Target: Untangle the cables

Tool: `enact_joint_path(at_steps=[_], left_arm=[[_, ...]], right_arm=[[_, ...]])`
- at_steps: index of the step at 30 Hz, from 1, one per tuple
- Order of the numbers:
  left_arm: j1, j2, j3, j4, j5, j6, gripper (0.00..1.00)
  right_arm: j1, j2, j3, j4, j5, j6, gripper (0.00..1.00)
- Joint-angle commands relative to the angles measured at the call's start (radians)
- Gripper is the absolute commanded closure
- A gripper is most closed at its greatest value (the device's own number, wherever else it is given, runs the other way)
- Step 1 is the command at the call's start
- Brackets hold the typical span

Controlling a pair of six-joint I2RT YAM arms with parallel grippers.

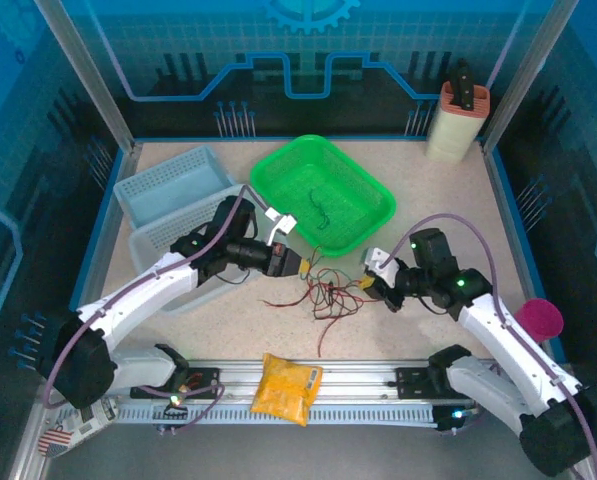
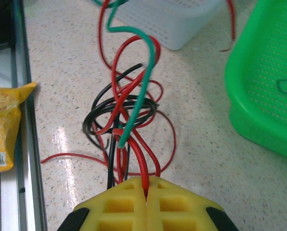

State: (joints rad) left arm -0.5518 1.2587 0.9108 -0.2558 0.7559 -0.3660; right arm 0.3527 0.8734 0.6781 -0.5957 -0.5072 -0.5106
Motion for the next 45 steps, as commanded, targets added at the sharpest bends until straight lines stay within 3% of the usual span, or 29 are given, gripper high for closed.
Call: enact_joint_path(at_steps=[1,6,10,18,24,25,27,28,30,33,36,40,45], left_arm=[[0.005,0.001,-0.01,-0.053,-0.005,0.051,1.0],[0.015,-0.033,0.005,-0.188,-0.051,0.11,1.0],[0.032,-0.074,-0.005,-0.216,-0.059,0.108,1.0],[0.047,-0.09,0.002,-0.232,-0.064,0.105,1.0],[0.047,-0.084,0.005,-0.189,-0.04,0.087,1.0],[0.046,-0.081,0.005,-0.169,-0.03,0.077,1.0],[0.046,-0.075,0.006,-0.131,-0.023,0.061,1.0],[0.046,-0.069,0.008,-0.112,-0.023,0.054,1.0],[0.045,-0.055,0.017,-0.091,-0.025,0.043,1.0],[0.045,-0.032,0.038,-0.077,-0.044,0.031,1.0],[0.044,-0.021,0.045,-0.043,-0.056,-0.004,1.0],[0.043,-0.024,0.031,0.024,-0.066,-0.064,1.0],[0.038,-0.03,0.017,0.058,-0.103,-0.111,1.0]], right_arm=[[-0.068,0.004,0.038,-0.042,-0.036,0.065,1.0],[-0.23,0.014,0.065,-0.068,-0.03,0.133,1.0],[-0.325,0.037,0.088,-0.09,0.054,0.17,1.0],[-0.384,0.052,0.091,-0.116,0.221,0.198,1.0],[-0.379,0.037,0.075,-0.098,0.148,0.233,1.0],[-0.374,0.034,0.071,-0.089,0.151,0.247,0.93],[-0.366,0.019,0.066,-0.062,0.175,0.295,0.52],[-0.366,0.006,0.068,-0.048,0.173,0.321,0.43],[-0.366,-0.023,0.079,-0.031,0.117,0.332,0.37],[-0.366,-0.086,0.081,0.002,-0.099,0.321,0.35],[-0.345,-0.1,0.063,0.088,-0.325,0.48,0.36],[-0.237,-0.085,0.023,0.161,-0.255,0.865,0.44],[-0.033,-0.112,-0.075,0.263,-0.177,1.188,0.47]])
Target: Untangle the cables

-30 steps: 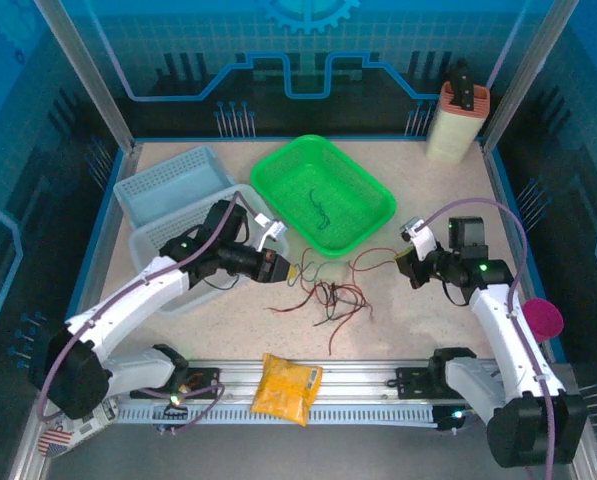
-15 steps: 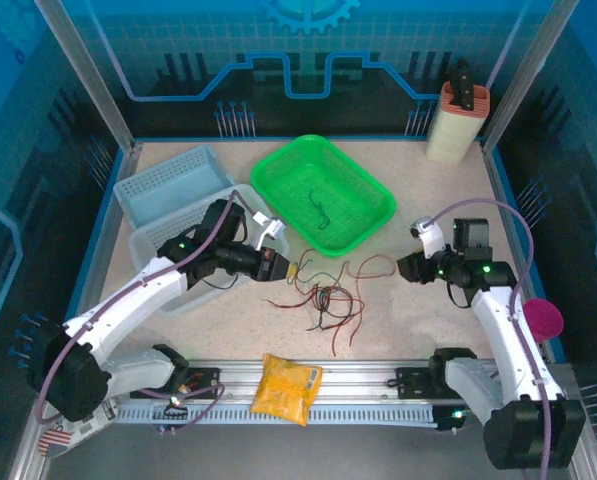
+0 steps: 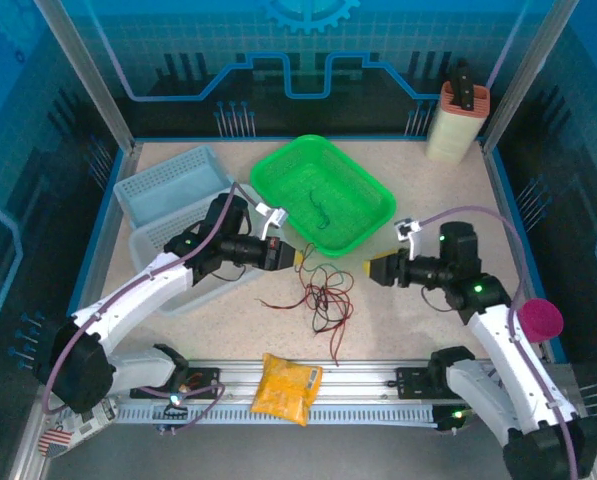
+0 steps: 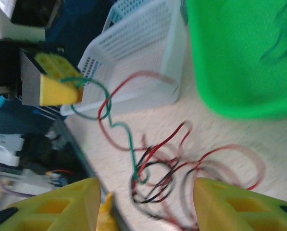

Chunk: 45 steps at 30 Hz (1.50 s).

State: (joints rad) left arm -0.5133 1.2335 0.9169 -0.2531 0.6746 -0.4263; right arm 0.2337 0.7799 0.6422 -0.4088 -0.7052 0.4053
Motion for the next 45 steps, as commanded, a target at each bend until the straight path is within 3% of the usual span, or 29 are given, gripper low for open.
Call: enact_joint_path(at_steps=[1,6,14,21,33,37,43,45], left_arm=[[-0.004,-0.005,0.013,0.057,-0.032,-0.057,1.0],[-0.026,0.006,0.019,0.082,-0.143,-0.125,1.0],[-0.109,0.014,0.028,0.164,-0.258,-0.219,1.0],[-0.149,0.014,0.035,0.158,-0.289,-0.241,1.0],[-0.159,0.017,0.036,0.193,-0.343,-0.274,1.0],[-0.16,0.019,0.049,0.181,-0.347,-0.254,1.0],[-0.159,0.021,0.068,0.126,-0.371,-0.225,1.0],[-0.16,0.025,0.062,0.132,-0.383,-0.231,1.0]], right_arm=[[0.127,-0.022,-0.046,0.086,0.055,0.308,0.47],[0.192,0.002,-0.077,0.15,0.127,0.455,0.54],[0.259,0.027,-0.127,0.228,0.257,0.466,0.46],[0.339,0.066,-0.157,0.278,0.416,0.5,0.46],[0.446,0.138,-0.228,0.438,0.526,0.573,0.56],[0.47,0.188,-0.216,0.486,0.52,0.535,0.63],[0.475,0.173,-0.191,0.444,0.539,0.476,0.99],[0.476,0.141,-0.174,0.4,0.542,0.436,1.0]])
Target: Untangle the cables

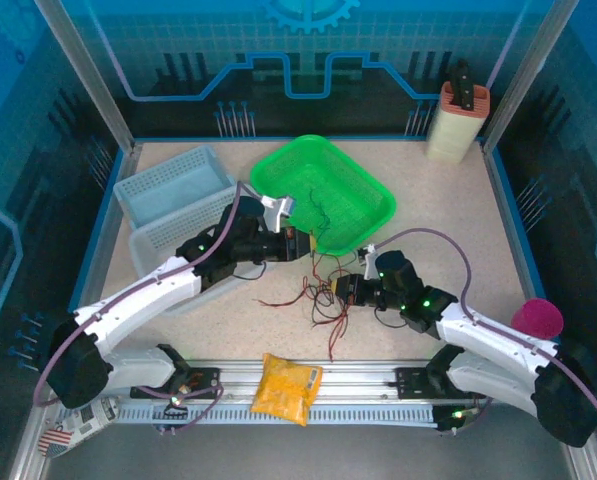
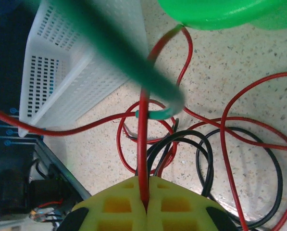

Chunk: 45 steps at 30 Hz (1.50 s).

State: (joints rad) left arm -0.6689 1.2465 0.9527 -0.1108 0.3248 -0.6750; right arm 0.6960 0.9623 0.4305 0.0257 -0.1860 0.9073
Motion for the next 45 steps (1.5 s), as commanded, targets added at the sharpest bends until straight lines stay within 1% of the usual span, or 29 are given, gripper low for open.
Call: enact_joint_path(at_steps=[1,3,6,9,12,15,18,20,23,27,30,33,34,35,36,38,39,41,45], left_arm=[[-0.004,0.018,0.023,-0.006,-0.035,0.014,1.0],[-0.004,0.035,0.02,-0.004,-0.043,0.007,1.0],[-0.005,0.059,0.02,0.004,-0.048,0.007,1.0],[-0.005,0.074,0.029,0.023,-0.04,0.008,1.0],[-0.008,0.085,0.05,0.037,-0.027,0.015,1.0],[-0.011,0.085,0.075,0.023,-0.027,0.027,1.0],[-0.008,0.074,0.092,-0.003,-0.055,0.033,1.0],[-0.007,0.06,0.097,-0.013,-0.071,0.035,1.0],[0.008,0.033,0.088,-0.004,-0.086,0.001,1.0],[0.021,-0.011,0.08,-0.039,-0.146,-0.013,1.0],[0.035,-0.044,0.068,-0.051,-0.163,-0.013,1.0],[0.04,-0.064,0.066,-0.067,-0.154,0.002,1.0],[0.042,-0.068,0.064,-0.074,-0.152,0.005,1.0],[0.043,-0.073,0.057,-0.076,-0.145,0.006,1.0],[0.042,-0.08,0.047,-0.077,-0.136,0.006,1.0],[0.042,-0.092,0.033,-0.078,-0.116,0.014,1.0],[0.042,-0.097,0.028,-0.079,-0.106,0.022,1.0],[0.043,-0.105,0.014,-0.068,-0.069,0.049,1.0],[0.043,-0.116,-0.007,-0.053,-0.01,0.103,1.0]], right_arm=[[0.013,-0.055,0.046,-0.054,0.018,-0.089,1.0],[0.014,-0.081,0.068,-0.094,0.008,-0.139,1.0],[0.006,-0.081,0.087,-0.097,-0.043,-0.199,1.0],[0.005,-0.038,0.118,-0.095,-0.108,-0.244,1.0],[0.008,0.029,0.153,-0.13,-0.142,-0.28,1.0],[0.03,0.074,0.171,-0.17,-0.128,-0.308,1.0],[0.044,0.082,0.174,-0.229,-0.106,-0.328,1.0],[0.045,0.057,0.168,-0.283,-0.08,-0.341,1.0],[0.044,-0.008,0.165,-0.406,0.014,-0.379,1.0],[0.026,-0.114,0.143,-0.512,0.106,-0.413,1.0],[-0.021,-0.182,0.109,-0.553,0.119,-0.407,1.0],[-0.099,-0.218,0.086,-0.564,0.07,-0.398,1.0],[-0.12,-0.223,0.083,-0.56,0.05,-0.399,0.98],[-0.141,-0.228,0.088,-0.557,0.023,-0.408,0.82],[-0.161,-0.233,0.098,-0.554,-0.013,-0.429,0.65],[-0.192,-0.244,0.132,-0.559,-0.069,-0.469,0.46],[-0.204,-0.253,0.155,-0.565,-0.094,-0.499,0.41],[-0.226,-0.27,0.205,-0.586,-0.13,-0.555,0.37],[-0.261,-0.27,0.32,-0.63,-0.229,-0.688,0.36]])
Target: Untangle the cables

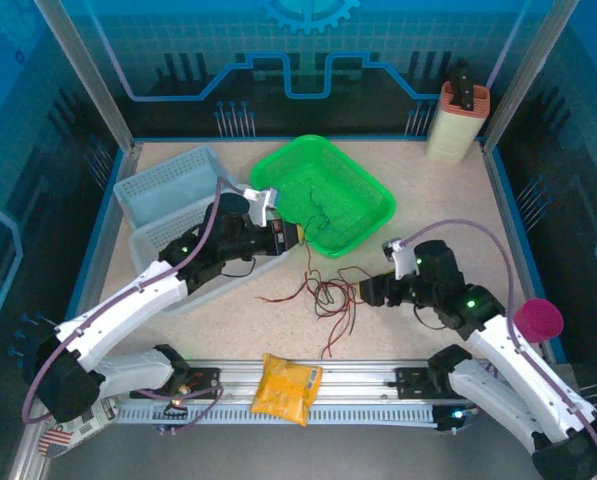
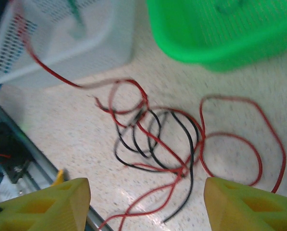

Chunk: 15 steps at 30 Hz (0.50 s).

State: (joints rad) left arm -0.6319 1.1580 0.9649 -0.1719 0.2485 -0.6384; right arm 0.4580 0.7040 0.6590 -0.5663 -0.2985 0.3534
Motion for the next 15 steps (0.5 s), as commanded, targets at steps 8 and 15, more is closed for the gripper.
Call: enact_joint_path(at_steps=[8,15], left_arm=[[0.006,-0.009,-0.011,0.012,0.044,0.053,1.0],[-0.004,0.055,-0.004,0.085,0.023,-0.06,1.0]], right_arm=[[-0.006,0.081,0.156,0.041,-0.285,-0.07,0.41],[0.168,0.102,0.037,0.332,-0.11,0.154,0.41]])
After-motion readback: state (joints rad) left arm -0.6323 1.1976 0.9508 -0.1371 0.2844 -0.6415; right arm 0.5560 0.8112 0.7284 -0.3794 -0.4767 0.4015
